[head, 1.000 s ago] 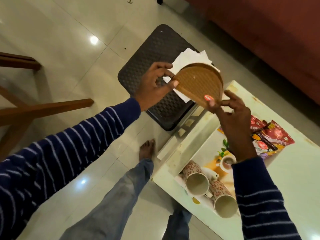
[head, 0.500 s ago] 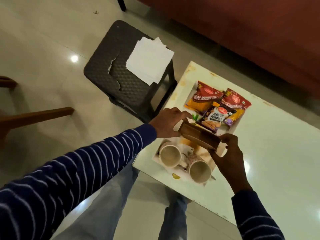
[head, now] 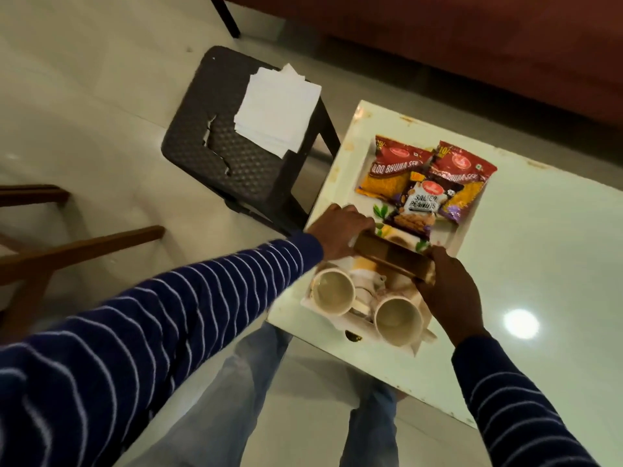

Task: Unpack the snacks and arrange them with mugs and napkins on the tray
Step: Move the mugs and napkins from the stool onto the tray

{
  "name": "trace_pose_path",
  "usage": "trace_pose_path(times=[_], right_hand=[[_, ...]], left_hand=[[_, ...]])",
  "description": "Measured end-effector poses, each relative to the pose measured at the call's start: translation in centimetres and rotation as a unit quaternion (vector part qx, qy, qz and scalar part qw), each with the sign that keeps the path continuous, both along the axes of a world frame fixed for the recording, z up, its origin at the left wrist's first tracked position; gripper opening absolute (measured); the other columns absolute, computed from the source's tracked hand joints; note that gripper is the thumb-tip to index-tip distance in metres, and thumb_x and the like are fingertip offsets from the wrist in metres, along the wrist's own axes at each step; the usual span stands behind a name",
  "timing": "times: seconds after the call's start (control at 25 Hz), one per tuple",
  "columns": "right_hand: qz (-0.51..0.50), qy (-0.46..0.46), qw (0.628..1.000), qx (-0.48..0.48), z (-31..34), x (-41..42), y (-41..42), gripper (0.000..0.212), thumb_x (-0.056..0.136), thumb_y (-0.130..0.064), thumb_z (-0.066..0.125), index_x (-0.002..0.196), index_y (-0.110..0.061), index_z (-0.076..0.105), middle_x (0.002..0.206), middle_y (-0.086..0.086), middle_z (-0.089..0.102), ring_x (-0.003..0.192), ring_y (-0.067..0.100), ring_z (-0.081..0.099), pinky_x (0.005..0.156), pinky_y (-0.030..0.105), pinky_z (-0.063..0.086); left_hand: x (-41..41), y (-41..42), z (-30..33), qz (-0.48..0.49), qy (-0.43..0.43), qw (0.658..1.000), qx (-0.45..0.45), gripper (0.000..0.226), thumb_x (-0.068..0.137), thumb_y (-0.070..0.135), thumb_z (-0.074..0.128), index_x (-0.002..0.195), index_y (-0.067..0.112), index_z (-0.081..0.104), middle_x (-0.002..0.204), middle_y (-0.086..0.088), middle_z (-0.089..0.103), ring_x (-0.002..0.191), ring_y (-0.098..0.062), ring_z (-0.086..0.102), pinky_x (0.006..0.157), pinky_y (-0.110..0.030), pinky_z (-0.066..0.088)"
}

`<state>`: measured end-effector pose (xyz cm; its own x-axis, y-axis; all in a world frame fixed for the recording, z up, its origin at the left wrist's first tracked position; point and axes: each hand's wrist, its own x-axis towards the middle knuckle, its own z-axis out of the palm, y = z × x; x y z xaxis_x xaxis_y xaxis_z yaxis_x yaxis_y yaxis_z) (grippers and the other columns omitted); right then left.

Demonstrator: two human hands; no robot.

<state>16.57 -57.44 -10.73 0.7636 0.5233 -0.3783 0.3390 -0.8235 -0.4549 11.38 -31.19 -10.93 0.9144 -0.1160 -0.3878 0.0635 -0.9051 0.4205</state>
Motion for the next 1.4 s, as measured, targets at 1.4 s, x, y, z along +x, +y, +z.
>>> trace_pose_path(times=[1.4], right_hand=[[-0.296, 0.268, 0.900, 0.174, -1.3, 7.2, 36.6, 0.031, 0.082, -0.020, 0.079, 0.109, -0.011, 0.069, 0.104, -0.002, 0.073, 0.095, 0.017, 0.070, 0.090, 0.042, 0.059]], left_hand=[[2.9, 27.7, -0.4, 0.547, 0.023, 0.796, -0.257, 0.051, 0.085, 0.031, 0.075, 0.128, 0.012, 0.056, 0.122, -0.002, 0.064, 0.105, -0.017, 0.062, 0.090, -0.033, 0.054]])
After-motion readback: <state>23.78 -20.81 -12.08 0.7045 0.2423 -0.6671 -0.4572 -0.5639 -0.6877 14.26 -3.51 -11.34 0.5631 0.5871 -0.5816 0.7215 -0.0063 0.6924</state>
